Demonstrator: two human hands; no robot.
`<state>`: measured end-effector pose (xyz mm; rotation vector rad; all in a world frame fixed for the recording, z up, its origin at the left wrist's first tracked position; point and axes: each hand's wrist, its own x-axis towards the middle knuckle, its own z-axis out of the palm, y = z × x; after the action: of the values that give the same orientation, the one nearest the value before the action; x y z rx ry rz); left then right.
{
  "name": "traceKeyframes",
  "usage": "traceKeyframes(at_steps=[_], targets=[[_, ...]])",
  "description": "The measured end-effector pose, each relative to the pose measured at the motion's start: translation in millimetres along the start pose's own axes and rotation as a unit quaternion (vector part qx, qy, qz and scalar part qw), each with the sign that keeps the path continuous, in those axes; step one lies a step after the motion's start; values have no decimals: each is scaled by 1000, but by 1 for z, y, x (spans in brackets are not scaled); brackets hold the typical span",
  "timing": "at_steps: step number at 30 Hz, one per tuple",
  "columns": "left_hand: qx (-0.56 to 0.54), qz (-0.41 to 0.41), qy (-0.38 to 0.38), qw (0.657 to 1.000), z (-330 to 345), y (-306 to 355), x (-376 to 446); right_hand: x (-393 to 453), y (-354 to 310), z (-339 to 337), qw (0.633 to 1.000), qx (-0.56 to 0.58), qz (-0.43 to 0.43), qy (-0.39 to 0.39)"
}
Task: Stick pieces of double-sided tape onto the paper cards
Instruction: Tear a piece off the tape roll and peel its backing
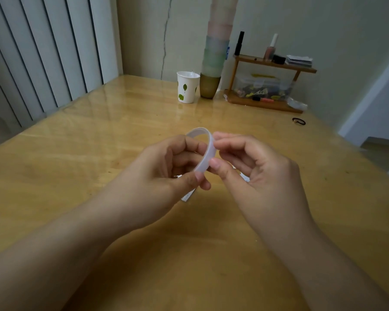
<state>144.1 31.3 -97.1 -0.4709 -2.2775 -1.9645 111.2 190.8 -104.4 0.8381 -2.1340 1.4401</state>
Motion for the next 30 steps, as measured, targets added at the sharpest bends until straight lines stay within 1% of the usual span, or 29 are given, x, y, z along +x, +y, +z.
traceKeyframes(at_steps=[7, 12, 15, 17, 20, 24, 27, 30], targets=[[79, 12, 27, 996, 1, 1, 0, 1, 0, 2, 1000, 7, 6, 4], [74, -14, 38, 996, 3, 2, -1, -1, -1, 3, 999, 32, 41, -5], [78, -15, 45, 996, 4, 2, -1, -1, -2, 3, 997, 51, 65, -9], [81, -18, 47, 995, 4, 2, -2, -1, -3, 3, 999, 7, 42, -19], [86, -26, 50, 995, 5, 1, -1, -1, 0, 4, 995, -94, -11, -24], [70, -38, 49, 996, 6, 0, 0, -1, 0, 2, 990, -125, -57, 18], [76, -57, 45, 995, 6, 0, 0, -1, 0, 4, 992, -118, -33, 23], [120, -55, 57, 990, 5, -3, 1, -2, 0, 4, 994, -105, -4, 12]])
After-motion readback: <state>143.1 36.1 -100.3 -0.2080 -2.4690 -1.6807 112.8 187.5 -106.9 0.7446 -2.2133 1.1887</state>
